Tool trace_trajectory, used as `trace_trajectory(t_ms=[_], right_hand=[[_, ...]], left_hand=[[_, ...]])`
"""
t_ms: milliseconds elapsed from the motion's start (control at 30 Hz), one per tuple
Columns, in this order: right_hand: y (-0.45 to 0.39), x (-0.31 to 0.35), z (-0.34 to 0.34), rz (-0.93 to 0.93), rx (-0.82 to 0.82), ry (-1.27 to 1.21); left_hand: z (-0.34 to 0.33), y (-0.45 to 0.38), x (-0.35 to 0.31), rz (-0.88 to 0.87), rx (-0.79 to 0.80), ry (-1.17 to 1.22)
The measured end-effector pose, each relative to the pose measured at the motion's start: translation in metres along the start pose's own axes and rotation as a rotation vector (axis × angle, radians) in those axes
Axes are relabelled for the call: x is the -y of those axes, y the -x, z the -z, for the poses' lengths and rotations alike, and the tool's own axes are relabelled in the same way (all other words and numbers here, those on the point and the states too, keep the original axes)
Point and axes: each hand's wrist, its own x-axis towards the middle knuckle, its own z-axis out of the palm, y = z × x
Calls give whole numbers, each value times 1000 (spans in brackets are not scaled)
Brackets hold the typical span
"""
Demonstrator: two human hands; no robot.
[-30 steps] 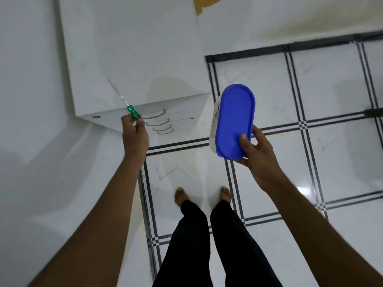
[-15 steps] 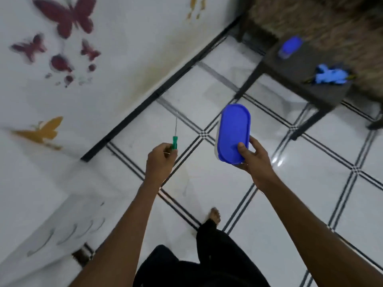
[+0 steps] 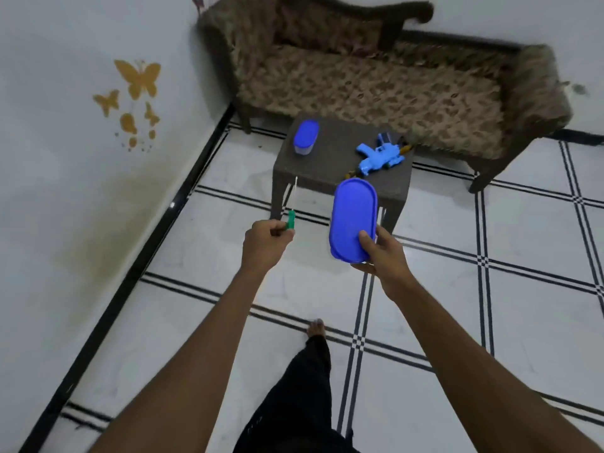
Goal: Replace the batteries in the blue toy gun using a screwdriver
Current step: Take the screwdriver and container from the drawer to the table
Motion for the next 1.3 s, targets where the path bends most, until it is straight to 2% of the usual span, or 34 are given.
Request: trace_trajectory(t_ms=[400,667,800,1033,1300], right_hand=[[-279,68,36,-111,-117,-39],[-501,34,24,-210,-121,-56],[-603,-10,14,-272,-153,-34],[-696,-72,8,-280,-191,65],[-712,-78,2,-214,-192,148]], left_hand=[[-106,-268,-80,147,98,-126],[-197,-452,-64,247,57,-205],[-255,-536,-25,279,46,-224],[-308,-619,37,337,-15,-304],[-320,-638,50,232,-17,-338]])
